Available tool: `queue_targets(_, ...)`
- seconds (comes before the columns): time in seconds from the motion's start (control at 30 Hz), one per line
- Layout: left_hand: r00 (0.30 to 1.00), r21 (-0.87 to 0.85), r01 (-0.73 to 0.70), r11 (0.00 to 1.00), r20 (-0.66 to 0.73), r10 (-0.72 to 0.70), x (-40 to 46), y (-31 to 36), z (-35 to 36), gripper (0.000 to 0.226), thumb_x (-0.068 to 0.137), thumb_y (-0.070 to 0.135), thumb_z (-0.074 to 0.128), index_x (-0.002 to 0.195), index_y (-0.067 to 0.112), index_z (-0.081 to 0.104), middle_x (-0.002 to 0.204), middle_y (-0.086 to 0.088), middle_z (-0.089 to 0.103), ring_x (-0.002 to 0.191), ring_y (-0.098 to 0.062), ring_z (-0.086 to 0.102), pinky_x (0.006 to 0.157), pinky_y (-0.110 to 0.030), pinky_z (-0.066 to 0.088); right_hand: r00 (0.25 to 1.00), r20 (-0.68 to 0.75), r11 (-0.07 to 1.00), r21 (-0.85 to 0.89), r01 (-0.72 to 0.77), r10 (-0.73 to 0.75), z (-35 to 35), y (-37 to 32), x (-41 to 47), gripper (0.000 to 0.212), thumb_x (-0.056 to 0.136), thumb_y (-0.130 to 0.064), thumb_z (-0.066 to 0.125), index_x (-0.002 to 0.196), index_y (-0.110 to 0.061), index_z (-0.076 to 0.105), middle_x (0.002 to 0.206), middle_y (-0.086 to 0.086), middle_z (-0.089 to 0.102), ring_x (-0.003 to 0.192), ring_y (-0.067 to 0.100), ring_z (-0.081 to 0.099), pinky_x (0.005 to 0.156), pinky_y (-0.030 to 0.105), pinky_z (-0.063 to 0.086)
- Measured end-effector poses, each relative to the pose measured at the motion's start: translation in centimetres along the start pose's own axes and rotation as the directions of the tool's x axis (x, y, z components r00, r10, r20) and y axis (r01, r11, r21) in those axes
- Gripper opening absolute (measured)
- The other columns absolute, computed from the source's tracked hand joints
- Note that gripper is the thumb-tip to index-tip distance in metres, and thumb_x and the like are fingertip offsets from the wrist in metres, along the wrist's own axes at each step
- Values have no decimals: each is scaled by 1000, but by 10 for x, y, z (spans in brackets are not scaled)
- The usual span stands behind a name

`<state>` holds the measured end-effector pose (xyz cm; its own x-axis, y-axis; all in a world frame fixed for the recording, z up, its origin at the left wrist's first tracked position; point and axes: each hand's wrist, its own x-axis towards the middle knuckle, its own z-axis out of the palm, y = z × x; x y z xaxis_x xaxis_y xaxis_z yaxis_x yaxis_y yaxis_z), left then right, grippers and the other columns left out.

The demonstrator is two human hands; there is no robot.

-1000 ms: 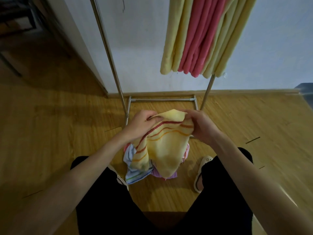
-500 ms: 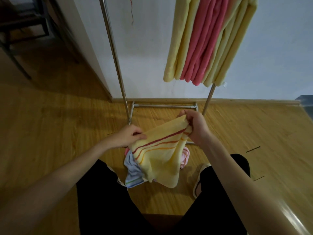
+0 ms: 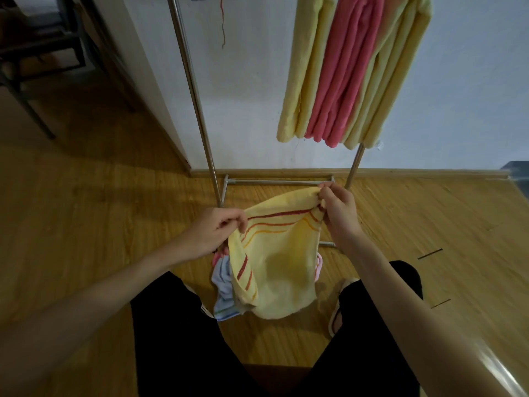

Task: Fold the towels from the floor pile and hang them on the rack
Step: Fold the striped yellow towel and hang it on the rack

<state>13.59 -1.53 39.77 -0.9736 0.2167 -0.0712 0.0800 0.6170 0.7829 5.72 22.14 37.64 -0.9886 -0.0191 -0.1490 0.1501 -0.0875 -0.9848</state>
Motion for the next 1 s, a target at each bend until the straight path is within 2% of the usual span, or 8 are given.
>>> queue_targets(0.07,999,105,38,994,4,-39,1,-2,-4,32,97,6,44,82,26,64,76,4,65,55,-22,63,55,-42,53,997,-5,996,-48,78,-78,1,1,-2,18,90,-4,46,78,-14,54,65,-2,42,59,8,40,54,24,36)
queue_targets(0.13,998,220,47,974,34,-55,4,-2,-8,26,97,8,46,97,23,67,87,2,68,62,-16,66,63,-35,56,983,27,977,-102,185,-184,1,2,-5,19,87,5,44,81,-12,50,62,-3,40,53,6,36,49,23,33)
queue_targets(0.27,978,486,-100,868,210,-5,6,0,-14,32,91,9,54,121,17,63,106,1,69,86,-9,65,78,-23,54,906,146,870,-253,423,-398,-2,4,-7,25,81,14,44,75,-11,48,60,0,40,53,9,33,48,24,29)
queue_targets(0.33,959,585,-181,791,282,11,8,2,-15,36,91,10,55,125,19,59,115,3,66,103,-9,61,89,-23,49,896,160,829,-342,444,-414,-4,8,-4,26,79,13,47,71,-11,55,62,2,49,53,6,38,49,16,30)
queue_targets(0.43,945,627,-284,725,312,101,14,7,-22,31,91,14,60,122,17,61,112,1,68,99,-11,63,85,-25,53,895,165,778,-445,443,-415,-9,19,0,30,79,10,51,70,-15,64,77,6,62,59,10,48,55,18,38)
queue_targets(0.57,919,637,-394,663,261,296,21,14,-35,20,91,22,59,108,15,68,97,-1,71,87,-14,67,74,-28,56,893,111,764,-480,432,-436,-13,27,-3,29,82,10,52,76,-13,70,84,7,63,64,15,53,58,18,40)
queue_targets(0.7,910,626,-393,674,158,384,26,28,-40,35,90,36,45,97,12,69,95,0,63,82,-13,61,69,-28,55,870,113,745,-470,473,-481,-13,26,-9,24,85,8,53,83,-8,71,84,4,62,64,11,53,57,12,38)
queue_targets(1.0,880,496,-377,783,-73,470,33,39,-30,39,93,37,46,89,5,68,86,-2,62,77,-13,57,69,-28,51,836,312,689,-474,548,-451,-8,24,-17,25,83,6,56,92,-9,73,90,-5,61,74,9,59,65,11,44)
